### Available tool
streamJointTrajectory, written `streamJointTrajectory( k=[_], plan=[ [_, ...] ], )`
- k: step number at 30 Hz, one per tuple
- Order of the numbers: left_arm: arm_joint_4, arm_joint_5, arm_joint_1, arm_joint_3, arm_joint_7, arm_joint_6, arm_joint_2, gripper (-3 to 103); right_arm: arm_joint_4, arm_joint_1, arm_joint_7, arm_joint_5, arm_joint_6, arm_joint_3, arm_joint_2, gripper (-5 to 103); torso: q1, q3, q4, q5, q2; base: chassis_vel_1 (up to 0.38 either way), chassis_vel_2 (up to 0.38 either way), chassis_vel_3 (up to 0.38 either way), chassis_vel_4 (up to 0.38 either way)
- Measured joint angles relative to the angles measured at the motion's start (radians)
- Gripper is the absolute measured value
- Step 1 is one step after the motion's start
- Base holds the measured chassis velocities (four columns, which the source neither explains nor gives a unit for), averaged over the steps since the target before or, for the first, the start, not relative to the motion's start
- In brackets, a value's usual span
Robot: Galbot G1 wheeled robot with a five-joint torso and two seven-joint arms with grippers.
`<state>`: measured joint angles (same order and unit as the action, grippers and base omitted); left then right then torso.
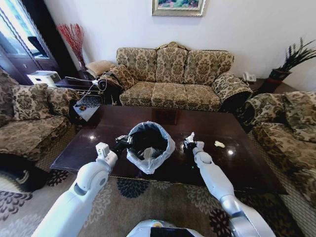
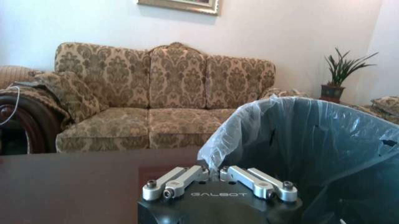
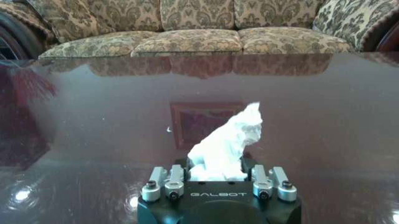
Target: Move to the front of the table and place the trash on the table into the trash bin.
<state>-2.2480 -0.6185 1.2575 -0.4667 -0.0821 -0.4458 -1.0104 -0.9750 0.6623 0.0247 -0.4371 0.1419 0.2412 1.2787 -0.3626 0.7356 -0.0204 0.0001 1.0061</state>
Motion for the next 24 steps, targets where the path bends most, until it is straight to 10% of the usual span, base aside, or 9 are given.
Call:
streamJointTrajectory(
  k=[15, 24],
  plan=[
    [-0.05, 0.001, 0.041, -0.018, 0.0, 0.006, 0.003, 3, -0.145, 0.073, 0.073, -0.026, -0.004, 0.008, -0.041, 14, 0.0, 0.0, 0.0, 0.0001, 0.0, 0.0, 0.0, 0.0, 0.0],
    [-0.082, 0.007, 0.071, -0.024, -0.008, 0.005, 0.001, 3, -0.747, 0.252, 0.179, -0.211, 0.029, 0.025, -0.277, 0, 0.0, 0.0, 0.0002, 0.0001, 0.0, 0.0, 0.0, 0.0, 0.0]
  ],
)
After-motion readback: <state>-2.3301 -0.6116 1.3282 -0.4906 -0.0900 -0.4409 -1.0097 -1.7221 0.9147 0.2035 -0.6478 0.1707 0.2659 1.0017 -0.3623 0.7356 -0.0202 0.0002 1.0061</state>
